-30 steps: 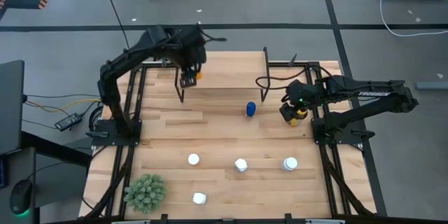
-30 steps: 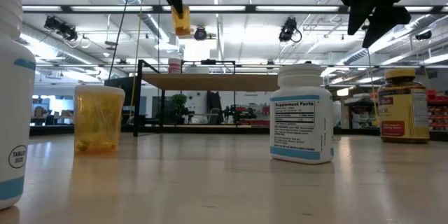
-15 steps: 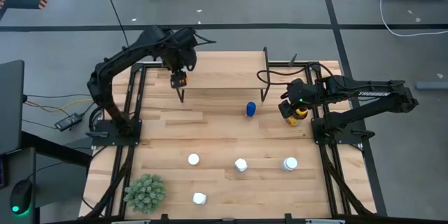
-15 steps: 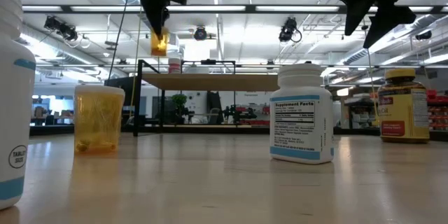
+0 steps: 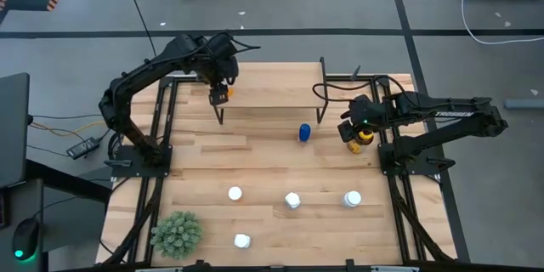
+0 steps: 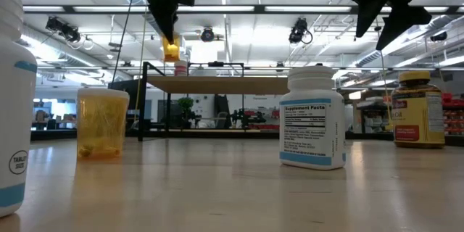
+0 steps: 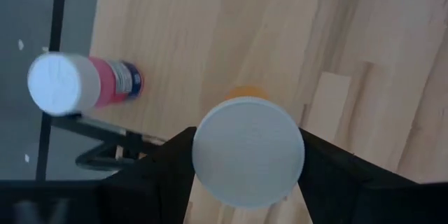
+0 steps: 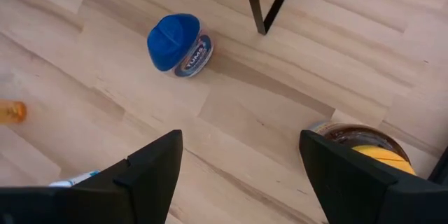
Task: Pick and place medicine bottles onto shelf by color
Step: Put the top orange medicine bottle on the shelf
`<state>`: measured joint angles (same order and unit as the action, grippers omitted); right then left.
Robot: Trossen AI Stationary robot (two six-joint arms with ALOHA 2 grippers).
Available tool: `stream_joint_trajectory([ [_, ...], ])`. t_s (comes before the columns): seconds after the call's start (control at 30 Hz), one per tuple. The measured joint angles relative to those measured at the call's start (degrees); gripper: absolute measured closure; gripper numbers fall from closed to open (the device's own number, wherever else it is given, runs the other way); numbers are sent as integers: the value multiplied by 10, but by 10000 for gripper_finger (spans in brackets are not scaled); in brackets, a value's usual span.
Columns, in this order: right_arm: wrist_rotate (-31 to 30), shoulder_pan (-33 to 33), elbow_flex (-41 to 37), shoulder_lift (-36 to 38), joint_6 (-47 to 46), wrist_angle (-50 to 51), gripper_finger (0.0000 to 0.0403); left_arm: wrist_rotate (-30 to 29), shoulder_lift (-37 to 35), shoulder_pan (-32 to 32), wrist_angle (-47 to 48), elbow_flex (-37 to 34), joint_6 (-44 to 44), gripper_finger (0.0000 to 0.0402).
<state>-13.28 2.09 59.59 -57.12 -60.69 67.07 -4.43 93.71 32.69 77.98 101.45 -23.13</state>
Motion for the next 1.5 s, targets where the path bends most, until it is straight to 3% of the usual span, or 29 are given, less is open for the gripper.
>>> stream_joint_trajectory([
  [1.5,-7,0,0,0,5,-21,107,-24,51,3,3,0,-30,172],
])
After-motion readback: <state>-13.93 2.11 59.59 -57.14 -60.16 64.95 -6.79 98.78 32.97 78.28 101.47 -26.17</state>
